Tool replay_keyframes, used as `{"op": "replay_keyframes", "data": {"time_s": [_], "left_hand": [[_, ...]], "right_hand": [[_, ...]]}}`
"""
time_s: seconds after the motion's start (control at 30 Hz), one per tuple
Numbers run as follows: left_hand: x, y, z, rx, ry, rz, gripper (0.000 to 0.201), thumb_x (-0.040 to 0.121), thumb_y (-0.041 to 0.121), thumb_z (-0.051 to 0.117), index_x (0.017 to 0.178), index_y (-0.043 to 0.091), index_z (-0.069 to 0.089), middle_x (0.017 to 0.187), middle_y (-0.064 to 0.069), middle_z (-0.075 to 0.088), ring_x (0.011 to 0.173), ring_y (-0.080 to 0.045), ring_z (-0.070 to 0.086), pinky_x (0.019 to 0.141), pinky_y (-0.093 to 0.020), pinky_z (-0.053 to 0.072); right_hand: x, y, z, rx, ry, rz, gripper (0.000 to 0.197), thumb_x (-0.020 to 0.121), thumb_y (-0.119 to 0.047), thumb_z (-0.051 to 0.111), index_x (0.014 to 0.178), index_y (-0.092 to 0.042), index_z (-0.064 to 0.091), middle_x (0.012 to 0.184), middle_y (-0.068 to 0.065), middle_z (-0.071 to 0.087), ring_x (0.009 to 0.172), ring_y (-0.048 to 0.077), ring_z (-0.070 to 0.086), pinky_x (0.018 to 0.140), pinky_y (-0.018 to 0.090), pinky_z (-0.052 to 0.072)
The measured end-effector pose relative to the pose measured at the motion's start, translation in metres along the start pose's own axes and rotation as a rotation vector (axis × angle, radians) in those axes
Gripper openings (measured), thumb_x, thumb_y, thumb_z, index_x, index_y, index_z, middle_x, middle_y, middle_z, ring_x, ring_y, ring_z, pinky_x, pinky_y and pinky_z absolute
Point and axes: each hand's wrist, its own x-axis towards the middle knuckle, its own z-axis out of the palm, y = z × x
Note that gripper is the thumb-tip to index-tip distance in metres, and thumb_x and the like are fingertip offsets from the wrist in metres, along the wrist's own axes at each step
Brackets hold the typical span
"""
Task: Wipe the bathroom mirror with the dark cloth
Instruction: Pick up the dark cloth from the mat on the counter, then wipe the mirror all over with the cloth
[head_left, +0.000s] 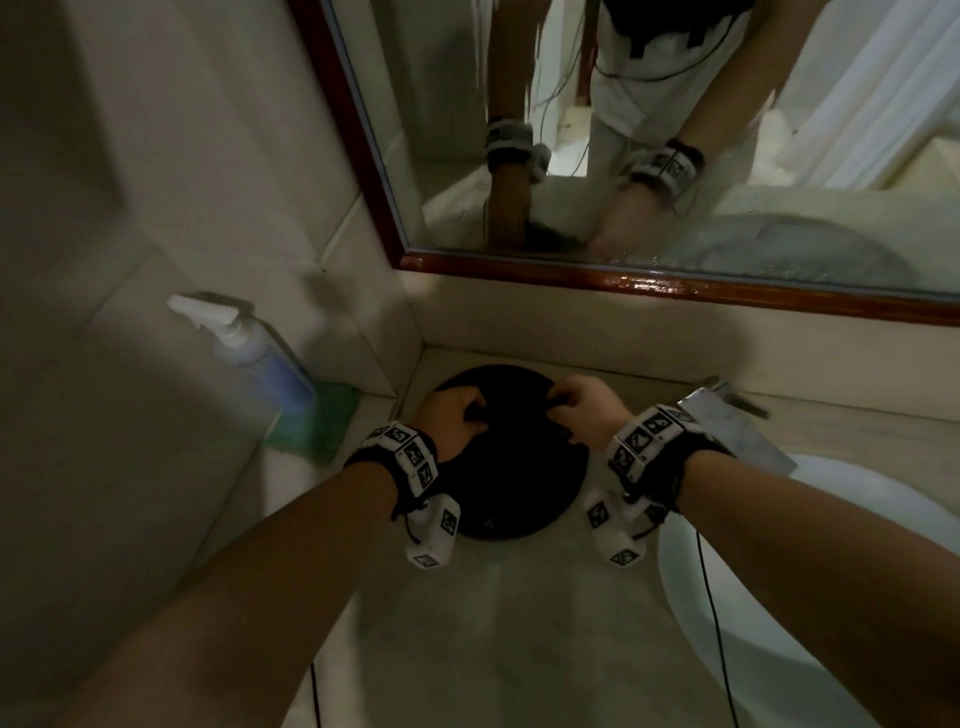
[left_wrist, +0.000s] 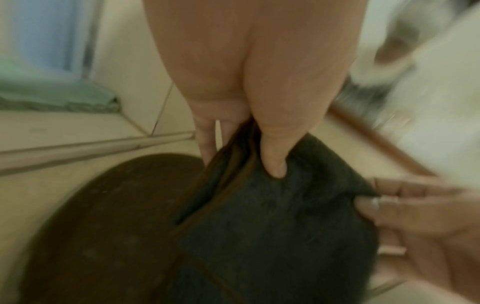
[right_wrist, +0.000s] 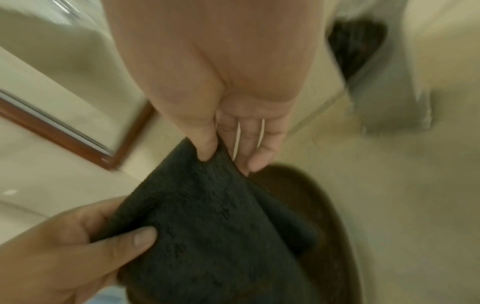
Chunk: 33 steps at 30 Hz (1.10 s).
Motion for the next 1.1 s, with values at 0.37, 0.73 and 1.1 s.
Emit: {"op": "replay_keyframes", "data": {"time_s": [0.37, 0.73, 1.1], "left_hand": [[-0.115, 0.193, -0.036, -0.248, 0.172, 0.072, 0.016, 0.094, 0.020, 0.063, 0.104, 0.011, 0.071, 0.093, -0.005, 0.071, 0.085, -0.017, 0.063, 0.081, -0.029, 0.048], [-0.211, 0.472, -0.004, -0.032, 0.342, 0.417, 0.011, 0.090, 0.009, 0.062, 0.095, 0.004, 0.070, 0.087, -0.010, 0.065, 0.081, -0.021, 0.060, 0.074, -0.029, 0.046], [-0.214, 0.668, -0.006, 0.014, 0.282, 0.699, 0.025, 0.090, 0.006, 0.058, 0.075, 0.026, 0.058, 0.082, 0.002, 0.058, 0.083, -0.015, 0.057, 0.073, -0.026, 0.041]], "right_hand": [[-0.180, -0.018, -0.139, 0.078, 0.265, -0.240, 0.009, 0.094, -0.019, 0.063, 0.098, -0.013, 0.068, 0.086, 0.004, 0.065, 0.076, 0.018, 0.063, 0.061, 0.014, 0.051], [-0.425, 0.031, -0.337, 0.090, 0.612, -0.338, 0.007, 0.093, -0.017, 0.064, 0.092, -0.011, 0.068, 0.070, 0.008, 0.064, 0.052, 0.015, 0.058, 0.058, 0.031, 0.052], [-0.525, 0.055, -0.482, 0.398, 0.896, -0.332, 0.006, 0.094, -0.007, 0.061, 0.089, -0.010, 0.060, 0.089, 0.019, 0.066, 0.068, 0.032, 0.069, 0.068, 0.042, 0.059]]}}
